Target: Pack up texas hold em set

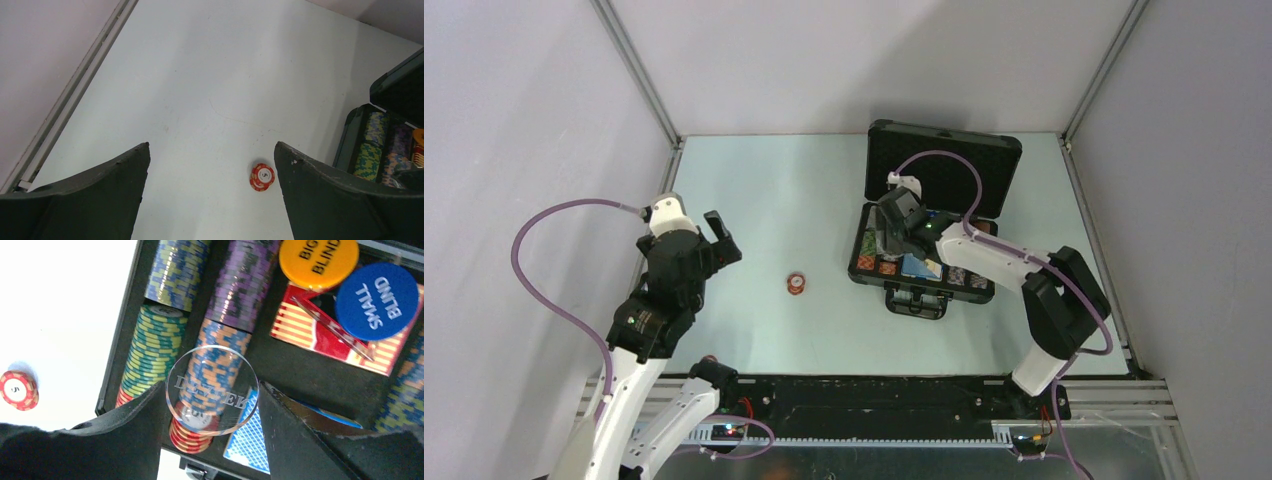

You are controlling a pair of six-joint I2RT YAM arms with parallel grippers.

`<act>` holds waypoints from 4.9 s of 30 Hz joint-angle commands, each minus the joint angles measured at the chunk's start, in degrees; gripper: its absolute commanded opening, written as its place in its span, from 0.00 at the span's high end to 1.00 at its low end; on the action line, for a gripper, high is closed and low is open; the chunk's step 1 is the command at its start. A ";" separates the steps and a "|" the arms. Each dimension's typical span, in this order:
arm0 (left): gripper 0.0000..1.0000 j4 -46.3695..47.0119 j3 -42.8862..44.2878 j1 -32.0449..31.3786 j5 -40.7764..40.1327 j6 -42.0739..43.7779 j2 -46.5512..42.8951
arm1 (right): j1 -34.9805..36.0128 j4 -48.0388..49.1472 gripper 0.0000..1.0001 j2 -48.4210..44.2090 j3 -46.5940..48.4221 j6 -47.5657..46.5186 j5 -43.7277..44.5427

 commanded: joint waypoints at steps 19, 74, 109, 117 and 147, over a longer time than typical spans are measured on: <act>0.02 1.95 -0.16 0.56 0.61 0.68 0.66 | 0.83 -1.35 0.12 5.25 8.04 0.48 1.62; 0.02 2.15 -0.23 0.97 1.58 0.77 1.31 | -13.85 33.99 0.64 -8.16 -22.45 23.55 -28.96; 0.02 2.21 -0.24 1.15 2.10 0.86 1.51 | -8.48 19.69 0.01 -8.40 -12.78 13.00 -16.20; 0.02 2.23 -0.28 1.13 2.11 0.85 1.53 | -6.09 13.26 0.01 -2.72 -7.08 11.84 -12.82; 0.02 2.18 -0.15 1.41 2.55 0.90 1.88 | -3.16 2.90 0.35 4.04 -0.42 8.34 -4.48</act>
